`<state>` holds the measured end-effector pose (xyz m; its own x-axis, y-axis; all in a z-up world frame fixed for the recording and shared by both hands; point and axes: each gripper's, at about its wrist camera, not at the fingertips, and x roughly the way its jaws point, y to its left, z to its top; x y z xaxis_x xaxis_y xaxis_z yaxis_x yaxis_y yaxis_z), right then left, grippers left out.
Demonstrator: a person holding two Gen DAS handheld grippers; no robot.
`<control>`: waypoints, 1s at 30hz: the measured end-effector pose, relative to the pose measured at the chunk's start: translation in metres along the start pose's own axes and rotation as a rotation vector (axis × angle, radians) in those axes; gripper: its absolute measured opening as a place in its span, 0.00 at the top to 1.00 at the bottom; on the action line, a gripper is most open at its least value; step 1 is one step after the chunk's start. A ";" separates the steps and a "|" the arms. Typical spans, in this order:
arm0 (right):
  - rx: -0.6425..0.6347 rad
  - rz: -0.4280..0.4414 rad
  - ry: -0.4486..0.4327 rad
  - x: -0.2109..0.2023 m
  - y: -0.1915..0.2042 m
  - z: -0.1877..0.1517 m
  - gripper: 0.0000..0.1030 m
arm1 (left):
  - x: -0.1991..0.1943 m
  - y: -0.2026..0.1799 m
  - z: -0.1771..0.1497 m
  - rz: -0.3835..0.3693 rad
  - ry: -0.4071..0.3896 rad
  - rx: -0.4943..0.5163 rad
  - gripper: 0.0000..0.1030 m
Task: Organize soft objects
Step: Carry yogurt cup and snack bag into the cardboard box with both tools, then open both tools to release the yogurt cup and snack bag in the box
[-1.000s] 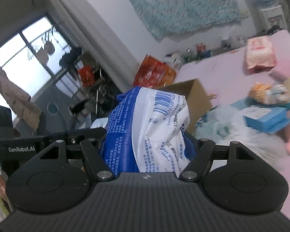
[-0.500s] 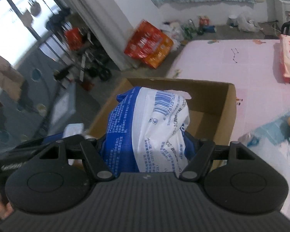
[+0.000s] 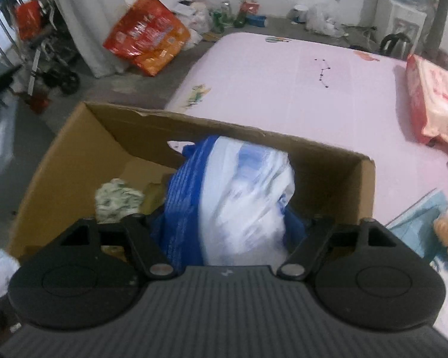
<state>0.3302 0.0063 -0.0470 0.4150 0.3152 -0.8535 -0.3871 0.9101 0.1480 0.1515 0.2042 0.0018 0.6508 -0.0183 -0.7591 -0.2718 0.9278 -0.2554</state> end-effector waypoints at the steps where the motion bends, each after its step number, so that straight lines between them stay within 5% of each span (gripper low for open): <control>1: -0.012 -0.014 0.001 0.005 0.003 0.001 0.22 | 0.001 0.002 0.000 0.002 0.005 -0.002 0.38; 7: -0.020 0.005 -0.038 -0.006 -0.011 -0.003 0.22 | 0.003 0.001 0.001 0.010 0.015 0.002 0.38; 13: 0.045 0.201 -0.130 -0.075 -0.049 -0.015 0.22 | 0.006 -0.012 0.003 0.009 0.029 0.034 0.38; 21: 0.056 0.347 -0.266 -0.169 -0.109 -0.096 0.20 | 0.042 -0.043 0.016 0.085 0.119 0.128 0.38; 30: 0.146 0.312 -0.273 -0.183 -0.168 -0.177 0.20 | 0.108 -0.060 0.028 0.157 0.206 0.119 0.37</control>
<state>0.1734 -0.2518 -0.0038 0.5068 0.6225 -0.5964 -0.4156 0.7825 0.4636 0.2579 0.1569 -0.0482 0.4462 0.0651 -0.8925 -0.2644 0.9624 -0.0620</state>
